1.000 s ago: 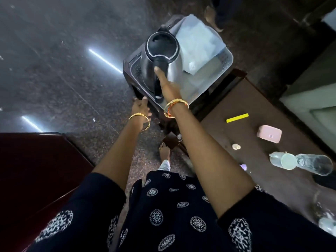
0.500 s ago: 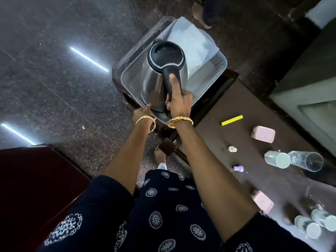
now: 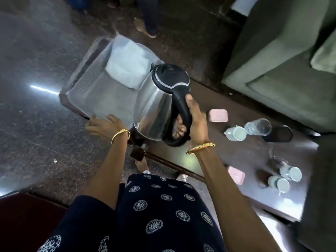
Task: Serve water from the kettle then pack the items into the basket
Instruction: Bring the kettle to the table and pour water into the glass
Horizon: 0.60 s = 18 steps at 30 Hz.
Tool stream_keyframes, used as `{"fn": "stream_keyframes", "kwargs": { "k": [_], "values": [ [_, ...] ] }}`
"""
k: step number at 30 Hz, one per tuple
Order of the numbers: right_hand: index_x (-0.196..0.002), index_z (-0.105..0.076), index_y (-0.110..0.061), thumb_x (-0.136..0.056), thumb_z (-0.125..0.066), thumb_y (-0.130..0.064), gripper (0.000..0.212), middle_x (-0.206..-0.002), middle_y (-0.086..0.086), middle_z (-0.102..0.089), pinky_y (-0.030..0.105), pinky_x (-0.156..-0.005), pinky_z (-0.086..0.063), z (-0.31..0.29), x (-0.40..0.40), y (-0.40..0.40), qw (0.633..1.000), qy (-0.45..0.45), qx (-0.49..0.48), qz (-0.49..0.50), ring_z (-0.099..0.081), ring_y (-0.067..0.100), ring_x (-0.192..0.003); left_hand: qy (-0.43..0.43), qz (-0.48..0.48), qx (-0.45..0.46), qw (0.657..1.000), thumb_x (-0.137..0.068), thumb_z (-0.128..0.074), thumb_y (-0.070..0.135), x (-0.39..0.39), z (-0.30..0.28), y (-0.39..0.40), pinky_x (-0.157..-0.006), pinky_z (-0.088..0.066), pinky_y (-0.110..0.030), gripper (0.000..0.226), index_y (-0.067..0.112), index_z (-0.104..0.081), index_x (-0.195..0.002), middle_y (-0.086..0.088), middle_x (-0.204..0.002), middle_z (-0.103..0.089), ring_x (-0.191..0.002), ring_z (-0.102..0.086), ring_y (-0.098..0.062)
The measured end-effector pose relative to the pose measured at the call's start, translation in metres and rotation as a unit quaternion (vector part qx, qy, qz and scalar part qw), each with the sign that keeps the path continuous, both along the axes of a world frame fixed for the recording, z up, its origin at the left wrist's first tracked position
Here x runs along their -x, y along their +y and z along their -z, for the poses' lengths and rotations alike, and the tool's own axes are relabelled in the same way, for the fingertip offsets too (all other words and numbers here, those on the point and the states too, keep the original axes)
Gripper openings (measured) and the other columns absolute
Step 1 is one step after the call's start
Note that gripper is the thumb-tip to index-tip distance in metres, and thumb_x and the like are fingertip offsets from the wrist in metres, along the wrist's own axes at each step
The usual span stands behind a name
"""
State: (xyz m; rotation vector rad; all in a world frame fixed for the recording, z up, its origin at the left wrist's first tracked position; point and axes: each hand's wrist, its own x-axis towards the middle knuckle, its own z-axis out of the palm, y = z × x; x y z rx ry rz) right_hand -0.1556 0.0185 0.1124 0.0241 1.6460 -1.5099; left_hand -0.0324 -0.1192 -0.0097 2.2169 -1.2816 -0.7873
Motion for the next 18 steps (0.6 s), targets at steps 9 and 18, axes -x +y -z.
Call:
{"fn": "stream_keyframes", "kwargs": {
  "k": [9,18],
  "values": [
    [-0.042,-0.049,-0.012,-0.070,-0.058,-0.061,0.057,-0.032,-0.001,-0.040,0.019,-0.035,-0.030,0.001,0.061,0.192,0.983,0.012,-0.130,0.126,-0.033,0.015,-0.028,0.195,0.393,-0.022,0.898,-0.089,-0.043,0.011,0.114,-0.015,0.185,-0.073,-0.042,-0.026,0.019,0.006,-0.059,-0.099,-0.017,-0.091,-0.069,-0.086,-0.063,-0.032],
    [-0.040,-0.053,-0.016,-0.059,-0.063,-0.067,0.056,-0.040,0.003,-0.044,0.021,-0.035,-0.030,0.011,0.143,0.349,0.944,-0.019,-0.259,0.206,-0.034,0.018,-0.031,0.185,0.569,-0.337,0.727,-0.089,-0.047,0.040,0.213,-0.002,0.352,-0.089,-0.052,-0.053,0.030,0.015,-0.063,-0.097,-0.020,-0.102,-0.070,-0.098,-0.065,-0.036]
  ]
}}
